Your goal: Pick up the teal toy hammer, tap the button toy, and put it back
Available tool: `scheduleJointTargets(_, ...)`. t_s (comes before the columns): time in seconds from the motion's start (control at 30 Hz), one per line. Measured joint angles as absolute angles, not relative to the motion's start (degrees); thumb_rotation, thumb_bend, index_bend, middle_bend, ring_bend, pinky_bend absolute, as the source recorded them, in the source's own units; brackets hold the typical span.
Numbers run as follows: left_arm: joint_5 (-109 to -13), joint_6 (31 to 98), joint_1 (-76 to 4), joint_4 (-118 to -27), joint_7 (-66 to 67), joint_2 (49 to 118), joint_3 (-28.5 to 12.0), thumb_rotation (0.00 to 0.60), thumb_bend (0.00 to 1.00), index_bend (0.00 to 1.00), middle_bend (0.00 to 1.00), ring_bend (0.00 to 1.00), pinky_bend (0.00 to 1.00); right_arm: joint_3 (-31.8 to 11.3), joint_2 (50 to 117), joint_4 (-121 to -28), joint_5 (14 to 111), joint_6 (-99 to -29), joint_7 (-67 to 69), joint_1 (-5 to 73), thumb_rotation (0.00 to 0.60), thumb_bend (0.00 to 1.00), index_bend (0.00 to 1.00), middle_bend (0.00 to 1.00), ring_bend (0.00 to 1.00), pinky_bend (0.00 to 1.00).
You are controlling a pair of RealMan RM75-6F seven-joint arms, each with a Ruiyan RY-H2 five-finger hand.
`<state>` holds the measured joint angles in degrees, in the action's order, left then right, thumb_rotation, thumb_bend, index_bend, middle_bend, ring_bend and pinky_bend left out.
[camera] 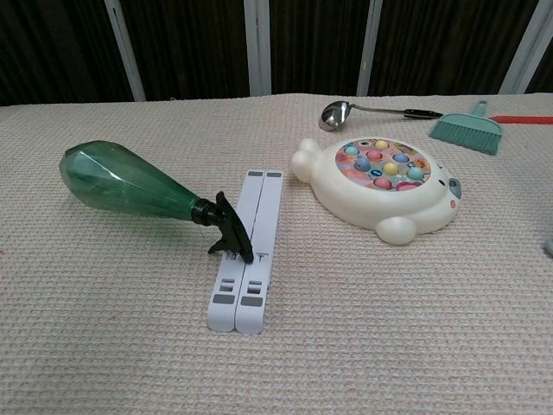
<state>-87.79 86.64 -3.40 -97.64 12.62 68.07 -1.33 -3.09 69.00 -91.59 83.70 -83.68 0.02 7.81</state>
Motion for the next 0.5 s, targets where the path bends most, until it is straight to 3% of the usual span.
scheduleJointTargets(0.5,-88.0,86.9,-3.3,-97.9,12.7,67.9,-1.1,0.6,0.26,0.0,0.03,0.0,0.0,-3.8,67.6,-91.9,82.6,-82.8,1.9,7.4,0.6,0.23,0.0,0.09,0.05,0.09)
